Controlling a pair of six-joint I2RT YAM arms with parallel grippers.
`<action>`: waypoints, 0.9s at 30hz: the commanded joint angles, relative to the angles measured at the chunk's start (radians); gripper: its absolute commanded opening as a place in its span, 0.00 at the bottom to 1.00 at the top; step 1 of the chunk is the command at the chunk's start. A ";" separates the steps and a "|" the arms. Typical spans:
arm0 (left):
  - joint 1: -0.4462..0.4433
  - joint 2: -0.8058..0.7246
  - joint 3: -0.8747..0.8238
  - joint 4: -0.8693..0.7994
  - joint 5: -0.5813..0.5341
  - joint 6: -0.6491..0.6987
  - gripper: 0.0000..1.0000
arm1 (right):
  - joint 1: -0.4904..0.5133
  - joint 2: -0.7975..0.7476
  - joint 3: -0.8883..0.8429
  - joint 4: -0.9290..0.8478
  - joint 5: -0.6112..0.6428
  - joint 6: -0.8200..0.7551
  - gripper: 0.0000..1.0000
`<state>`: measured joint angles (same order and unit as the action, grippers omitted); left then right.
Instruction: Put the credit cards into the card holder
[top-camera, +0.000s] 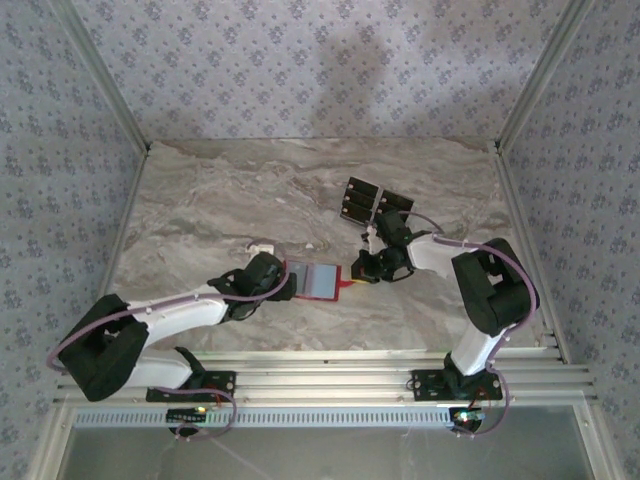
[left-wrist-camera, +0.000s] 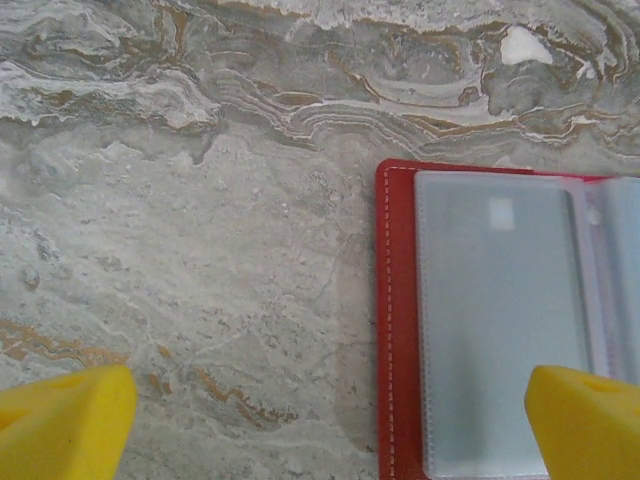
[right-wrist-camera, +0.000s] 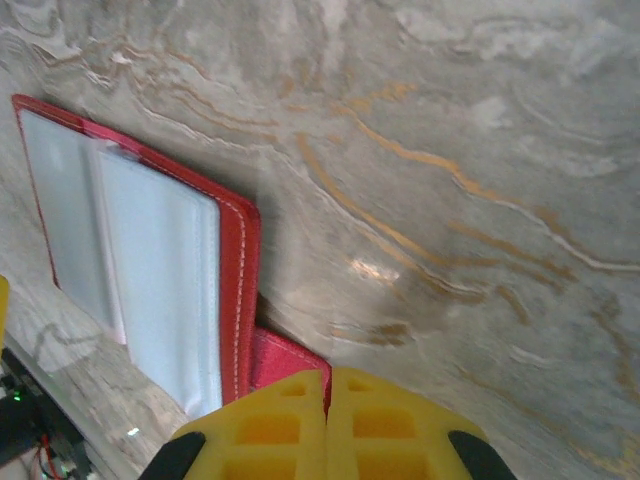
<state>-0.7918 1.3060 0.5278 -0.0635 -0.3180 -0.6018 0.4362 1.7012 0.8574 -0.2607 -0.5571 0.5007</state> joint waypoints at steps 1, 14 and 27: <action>0.003 0.016 0.034 0.022 0.025 0.019 1.00 | -0.019 -0.011 0.044 -0.115 0.038 -0.077 0.00; 0.003 0.049 0.064 0.033 0.041 0.030 1.00 | -0.041 -0.210 0.279 -0.368 0.230 -0.124 0.46; 0.010 0.070 0.102 -0.007 0.016 0.018 1.00 | -0.056 0.025 0.562 -0.459 0.739 -0.400 0.50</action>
<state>-0.7906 1.3659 0.6037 -0.0513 -0.2844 -0.5850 0.3798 1.6936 1.4059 -0.6754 0.0597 0.1944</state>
